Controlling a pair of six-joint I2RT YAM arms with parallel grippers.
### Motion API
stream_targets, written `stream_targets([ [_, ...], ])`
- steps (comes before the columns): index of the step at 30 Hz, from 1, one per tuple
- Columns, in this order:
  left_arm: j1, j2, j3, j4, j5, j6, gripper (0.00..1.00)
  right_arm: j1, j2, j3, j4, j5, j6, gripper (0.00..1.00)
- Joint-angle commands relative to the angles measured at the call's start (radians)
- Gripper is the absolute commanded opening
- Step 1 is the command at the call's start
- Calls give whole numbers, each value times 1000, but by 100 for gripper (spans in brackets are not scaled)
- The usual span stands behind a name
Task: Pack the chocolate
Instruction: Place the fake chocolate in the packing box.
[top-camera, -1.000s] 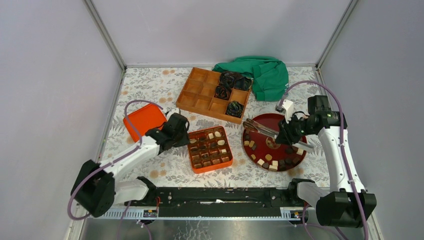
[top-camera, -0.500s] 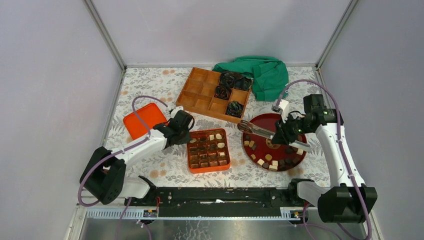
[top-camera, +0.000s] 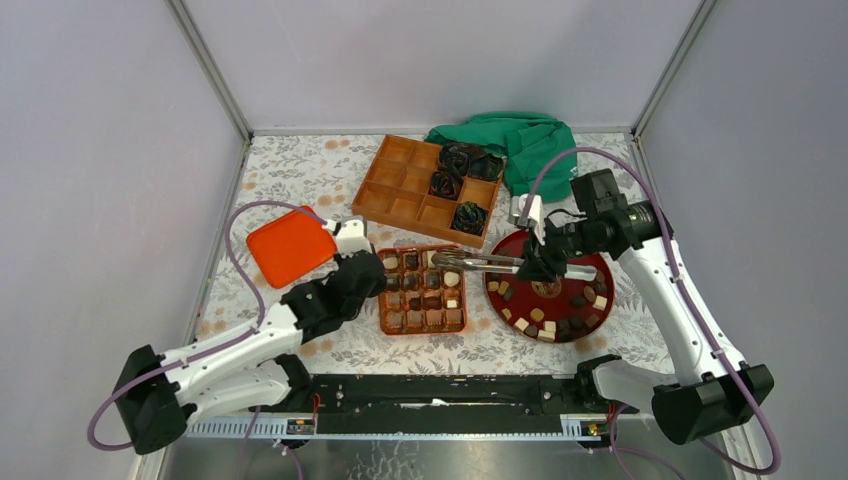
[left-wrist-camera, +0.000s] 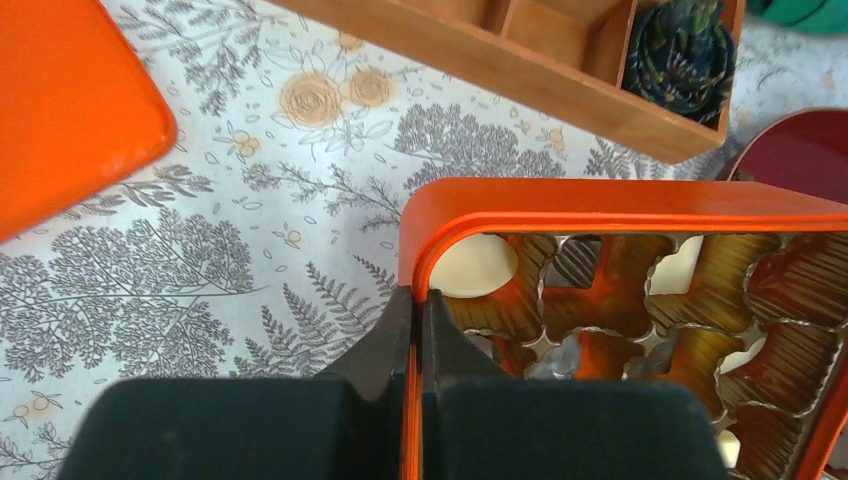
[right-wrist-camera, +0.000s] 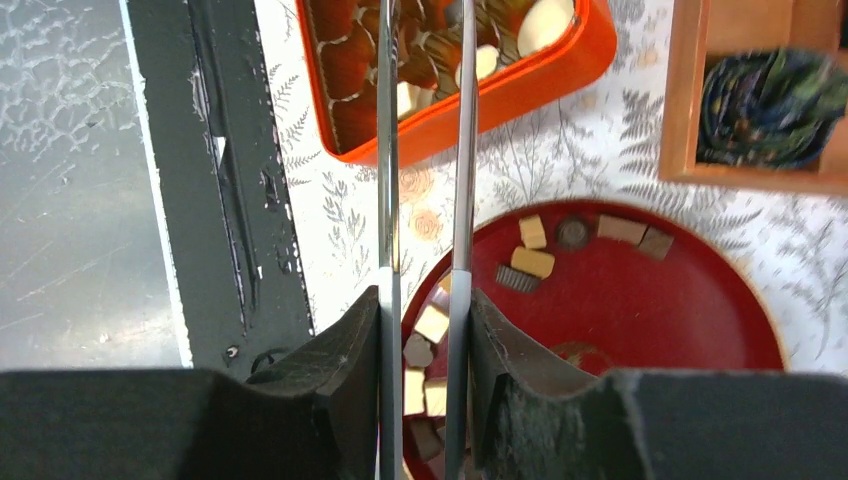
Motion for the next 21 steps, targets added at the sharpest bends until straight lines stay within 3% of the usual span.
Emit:
stream_targets([
  [1,-47,-90,-65,222,-223,10,0,52,-24,64,-26,-74,-88,1],
  [12,-107,-102,-76,223,-268,-26,0,179,-33,-12,22,17,-202,3],
  [21,-104,61,30,-27,-154,-301,0,327,73,-5,148,146,-114,4],
])
